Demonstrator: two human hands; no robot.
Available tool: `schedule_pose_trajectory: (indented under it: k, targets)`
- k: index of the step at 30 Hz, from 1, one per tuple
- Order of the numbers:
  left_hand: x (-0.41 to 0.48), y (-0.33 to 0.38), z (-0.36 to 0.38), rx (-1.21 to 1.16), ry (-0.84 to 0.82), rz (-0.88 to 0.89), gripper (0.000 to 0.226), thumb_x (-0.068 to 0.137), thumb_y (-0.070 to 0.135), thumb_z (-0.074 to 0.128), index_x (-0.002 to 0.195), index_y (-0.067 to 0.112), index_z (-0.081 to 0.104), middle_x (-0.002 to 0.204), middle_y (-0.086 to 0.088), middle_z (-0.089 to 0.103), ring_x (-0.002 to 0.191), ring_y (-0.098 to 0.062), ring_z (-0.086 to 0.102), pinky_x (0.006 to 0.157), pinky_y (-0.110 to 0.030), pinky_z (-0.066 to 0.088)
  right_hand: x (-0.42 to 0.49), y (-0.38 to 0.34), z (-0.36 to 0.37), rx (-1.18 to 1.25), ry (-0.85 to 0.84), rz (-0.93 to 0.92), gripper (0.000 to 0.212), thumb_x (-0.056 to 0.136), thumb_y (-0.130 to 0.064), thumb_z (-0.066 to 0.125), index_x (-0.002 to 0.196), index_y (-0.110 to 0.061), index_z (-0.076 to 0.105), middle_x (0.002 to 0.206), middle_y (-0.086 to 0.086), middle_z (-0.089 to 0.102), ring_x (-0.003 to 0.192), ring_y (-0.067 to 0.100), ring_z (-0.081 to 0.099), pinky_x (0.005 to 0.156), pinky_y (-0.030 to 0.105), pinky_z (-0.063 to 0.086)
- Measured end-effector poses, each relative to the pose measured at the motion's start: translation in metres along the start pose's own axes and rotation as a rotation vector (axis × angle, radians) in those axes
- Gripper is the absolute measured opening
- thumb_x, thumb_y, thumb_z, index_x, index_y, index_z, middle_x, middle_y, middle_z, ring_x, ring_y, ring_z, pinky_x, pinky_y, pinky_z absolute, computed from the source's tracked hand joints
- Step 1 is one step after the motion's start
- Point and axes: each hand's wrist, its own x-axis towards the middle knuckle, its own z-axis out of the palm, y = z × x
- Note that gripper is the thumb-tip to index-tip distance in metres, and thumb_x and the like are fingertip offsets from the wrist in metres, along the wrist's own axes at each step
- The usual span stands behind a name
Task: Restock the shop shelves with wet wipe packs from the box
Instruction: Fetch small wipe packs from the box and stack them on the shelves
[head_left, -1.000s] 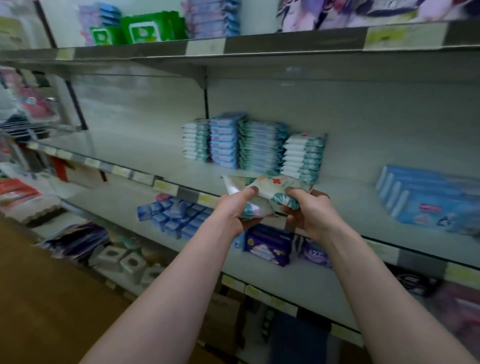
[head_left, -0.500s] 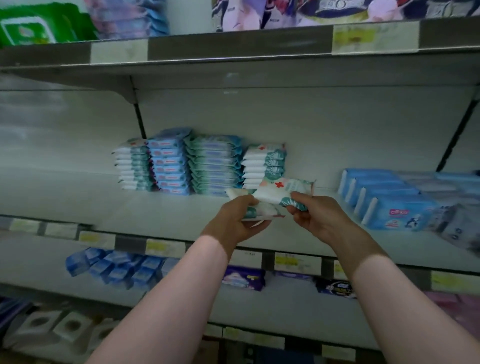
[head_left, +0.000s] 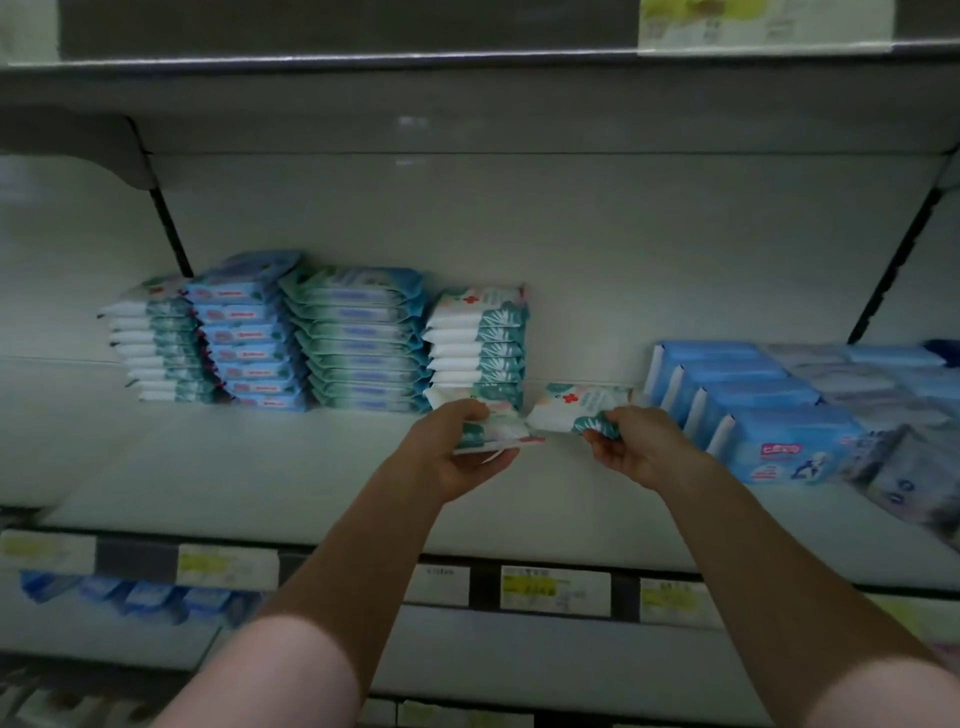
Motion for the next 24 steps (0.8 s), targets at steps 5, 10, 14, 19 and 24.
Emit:
schedule_pose_trajectory:
  k: [5, 10, 14, 19, 24]
  targets:
    - [0.015, 0.007, 0.003, -0.017, 0.029, 0.014, 0.007, 0.091, -0.002, 0.054, 0.095, 0.003, 0.056, 0.097, -0.020, 0.061, 0.079, -0.032, 0.062, 0.068, -0.042, 0.051, 0.031, -0.003, 0.004, -0.048, 0.012, 0.028, 0.020, 0.097, 0.004, 0.038, 0.111, -0.003, 0.052, 0.078, 0.014, 0.058, 0.061, 0.017, 0.053, 0.036, 0.018, 0.047]
    - [0.028, 0.008, 0.002, -0.033, 0.046, 0.002, 0.007, 0.090, -0.003, 0.055, 0.096, 0.001, 0.056, 0.097, -0.022, 0.063, 0.082, -0.033, 0.063, 0.081, -0.044, 0.052, 0.058, -0.005, 0.006, -0.098, 0.047, 0.016, 0.025, 0.095, 0.004, 0.047, 0.120, 0.006, 0.054, 0.082, 0.016, 0.058, 0.063, 0.020, 0.055, 0.034, 0.020, 0.047]
    - [0.033, 0.007, 0.001, -0.022, 0.050, -0.019, 0.008, 0.090, -0.002, 0.055, 0.097, 0.001, 0.056, 0.096, -0.022, 0.063, 0.080, -0.033, 0.063, 0.069, -0.044, 0.055, 0.072, -0.007, 0.009, -0.288, 0.093, -0.061, 0.020, 0.093, 0.000, 0.055, 0.110, 0.007, 0.060, 0.073, 0.015, 0.058, 0.049, 0.018, 0.059, 0.035, 0.020, 0.047]
    - [0.037, 0.009, -0.001, -0.040, 0.029, -0.026, 0.010, 0.091, -0.001, 0.052, 0.101, 0.000, 0.056, 0.096, -0.022, 0.063, 0.080, -0.033, 0.063, 0.065, -0.042, 0.053, 0.094, -0.004, 0.005, -0.814, 0.216, -0.219, 0.026, 0.092, -0.017, 0.058, 0.101, 0.007, 0.064, 0.075, 0.014, 0.064, 0.055, 0.022, 0.057, 0.046, 0.024, 0.043]
    - [0.040, 0.010, -0.007, -0.039, -0.012, -0.043, 0.016, 0.094, 0.005, 0.052, 0.108, 0.001, 0.056, 0.100, -0.022, 0.065, 0.085, -0.032, 0.065, 0.065, -0.043, 0.060, 0.092, -0.009, 0.003, -0.966, 0.192, -0.237, 0.038, 0.093, -0.029, 0.057, 0.111, 0.004, 0.058, 0.085, 0.012, 0.062, 0.058, 0.020, 0.056, 0.046, 0.026, 0.040]
